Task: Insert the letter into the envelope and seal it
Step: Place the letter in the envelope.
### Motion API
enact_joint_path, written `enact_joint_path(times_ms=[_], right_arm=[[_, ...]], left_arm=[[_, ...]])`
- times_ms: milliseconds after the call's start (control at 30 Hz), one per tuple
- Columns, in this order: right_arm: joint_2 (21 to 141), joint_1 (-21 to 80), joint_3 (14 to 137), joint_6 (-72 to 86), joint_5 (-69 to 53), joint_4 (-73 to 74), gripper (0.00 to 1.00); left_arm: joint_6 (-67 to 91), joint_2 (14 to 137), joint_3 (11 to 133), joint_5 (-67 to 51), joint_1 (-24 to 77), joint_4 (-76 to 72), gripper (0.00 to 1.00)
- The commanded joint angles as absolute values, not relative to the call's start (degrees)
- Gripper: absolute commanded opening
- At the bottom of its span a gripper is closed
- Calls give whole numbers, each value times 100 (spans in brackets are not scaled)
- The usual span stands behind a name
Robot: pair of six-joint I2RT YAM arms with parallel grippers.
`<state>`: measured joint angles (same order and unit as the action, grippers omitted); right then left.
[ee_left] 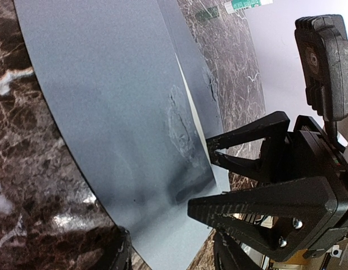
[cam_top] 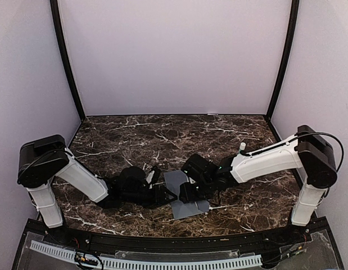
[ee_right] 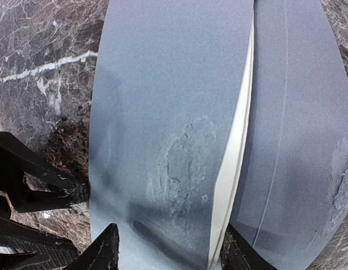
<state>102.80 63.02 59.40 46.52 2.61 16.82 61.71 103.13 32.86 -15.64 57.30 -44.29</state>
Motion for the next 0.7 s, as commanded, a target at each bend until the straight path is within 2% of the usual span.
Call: enact_joint_path(times_ms=[0,167,367,667], right_arm=[[10313,6416,6089,4710,317,1589,57],[10150,6414,6072,4712,560,1798,61],[9734,6360,5976,4695,922,2054,67],[8780,6274,5811,4924,1944,2573,84]], left_arm=[[6161,10382,3354,-1563,5783,-4393,48],[6113,10233,3269,-1400,5771,-4346,49],[5987,9834,3131,-1223,5676,-4015,58],[5277,8983,3272,-863,5442,-2928,66]])
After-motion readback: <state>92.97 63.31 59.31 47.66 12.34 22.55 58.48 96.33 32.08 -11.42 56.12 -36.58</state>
